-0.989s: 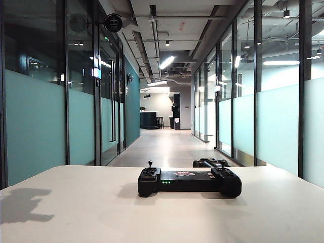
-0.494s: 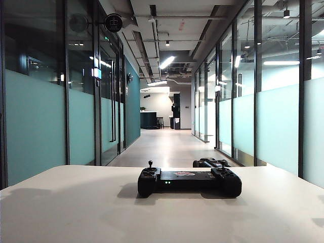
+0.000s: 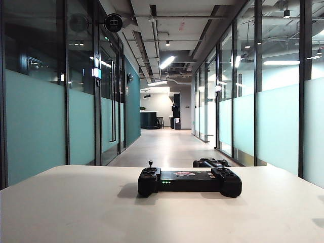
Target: Push the left joystick on the remote control sitting on the white table backward to make the robot dog back up in a straight line until it returns close to you.
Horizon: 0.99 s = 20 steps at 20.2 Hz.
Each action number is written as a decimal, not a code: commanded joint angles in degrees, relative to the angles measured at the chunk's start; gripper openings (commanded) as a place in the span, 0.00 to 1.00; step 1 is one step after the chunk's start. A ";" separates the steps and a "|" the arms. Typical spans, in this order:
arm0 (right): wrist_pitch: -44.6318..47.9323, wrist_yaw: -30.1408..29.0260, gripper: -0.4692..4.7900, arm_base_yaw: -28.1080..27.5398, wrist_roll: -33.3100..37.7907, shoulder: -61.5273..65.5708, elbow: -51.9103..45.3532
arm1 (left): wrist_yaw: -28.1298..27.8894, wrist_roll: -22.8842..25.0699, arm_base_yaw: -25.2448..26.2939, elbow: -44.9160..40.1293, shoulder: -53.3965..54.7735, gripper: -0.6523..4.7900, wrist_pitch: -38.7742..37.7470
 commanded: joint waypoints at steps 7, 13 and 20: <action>0.52 0.04 0.09 -0.09 0.07 -0.20 -0.50 | 9.09 3.52 10.49 -0.50 -12.81 0.11 -14.25; 0.55 0.04 0.09 -0.09 0.07 -0.24 -0.50 | 9.38 -1.70 10.49 -3.98 -12.81 0.11 -13.57; 0.55 0.04 0.09 -0.11 0.07 -0.24 -0.50 | 6.03 -4.39 10.82 -3.98 -12.81 0.11 -11.37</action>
